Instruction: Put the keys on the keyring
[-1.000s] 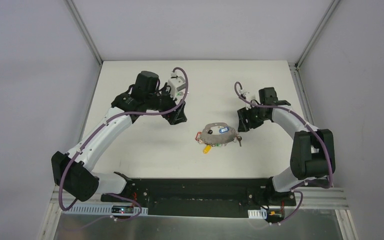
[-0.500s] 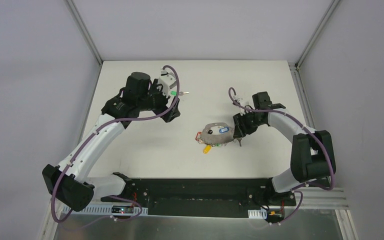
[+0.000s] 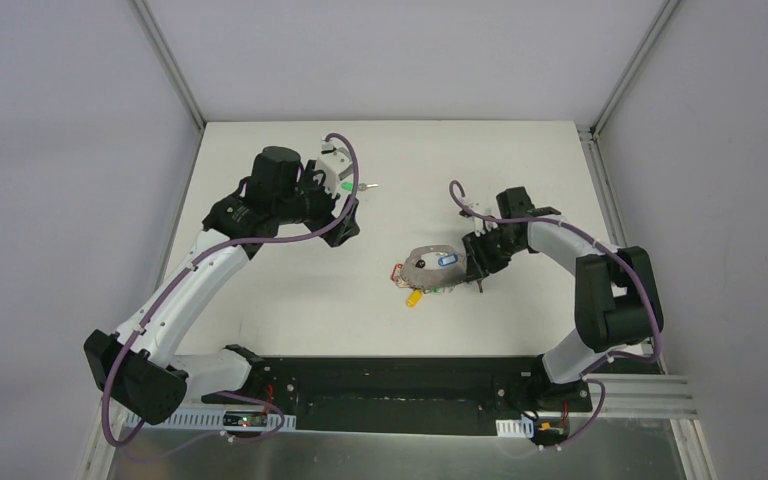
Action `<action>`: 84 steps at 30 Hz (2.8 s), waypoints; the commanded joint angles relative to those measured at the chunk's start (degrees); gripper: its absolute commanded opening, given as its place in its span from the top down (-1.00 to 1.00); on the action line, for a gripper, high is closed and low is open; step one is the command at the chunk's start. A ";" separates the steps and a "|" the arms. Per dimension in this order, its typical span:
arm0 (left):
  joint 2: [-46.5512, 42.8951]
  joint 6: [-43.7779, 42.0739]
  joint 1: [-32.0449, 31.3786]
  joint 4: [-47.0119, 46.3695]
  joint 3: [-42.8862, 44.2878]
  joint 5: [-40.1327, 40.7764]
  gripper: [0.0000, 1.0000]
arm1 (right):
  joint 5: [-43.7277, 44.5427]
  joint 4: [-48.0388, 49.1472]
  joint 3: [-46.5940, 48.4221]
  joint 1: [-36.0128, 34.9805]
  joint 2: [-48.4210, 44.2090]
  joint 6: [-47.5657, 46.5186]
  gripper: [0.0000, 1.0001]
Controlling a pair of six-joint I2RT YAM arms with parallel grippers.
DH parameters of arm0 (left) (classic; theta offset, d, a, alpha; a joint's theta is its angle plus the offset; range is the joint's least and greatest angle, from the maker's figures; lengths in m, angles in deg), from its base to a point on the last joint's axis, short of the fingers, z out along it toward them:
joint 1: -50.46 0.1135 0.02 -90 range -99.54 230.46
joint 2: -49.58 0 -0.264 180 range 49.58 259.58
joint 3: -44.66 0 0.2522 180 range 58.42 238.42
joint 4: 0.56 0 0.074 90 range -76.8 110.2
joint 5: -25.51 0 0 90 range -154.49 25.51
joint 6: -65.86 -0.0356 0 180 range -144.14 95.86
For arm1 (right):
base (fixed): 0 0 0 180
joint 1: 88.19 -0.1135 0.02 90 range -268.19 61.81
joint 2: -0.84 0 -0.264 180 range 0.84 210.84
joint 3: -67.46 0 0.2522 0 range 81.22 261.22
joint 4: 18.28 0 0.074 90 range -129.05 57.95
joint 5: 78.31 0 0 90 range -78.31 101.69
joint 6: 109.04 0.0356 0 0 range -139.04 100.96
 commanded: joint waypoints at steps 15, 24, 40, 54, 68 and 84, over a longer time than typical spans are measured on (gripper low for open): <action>-0.68 0.27 0.47 -1.00 -0.67 -1.23 -0.60 | 1.18 0.05 -0.03 -1.49 1.82 0.38 0.36; -0.85 0.26 0.53 -0.93 -0.72 -1.15 -0.60 | 1.65 -0.15 1.03 -1.40 1.97 0.77 0.67; -0.86 0.22 0.50 -0.90 -0.79 -1.07 -0.60 | 2.81 0.11 2.40 -1.21 1.47 1.30 0.88; -0.91 -1.69 0.50 -1.27 -0.12 -1.61 -0.58 | -0.40 -4.99 8.13 -0.77 -5.38 -4.11 0.96; 2.59 -4.00 -0.02 -4.58 4.45 -20.57 -0.33 | -18.35 -7.29 20.61 -4.00 -13.53 -9.62 1.00; 5.59 -0.90 -5.20 -7.70 10.25 -28.53 0.03 | -36.88 9.37 24.90 -9.33 -15.92 6.47 1.00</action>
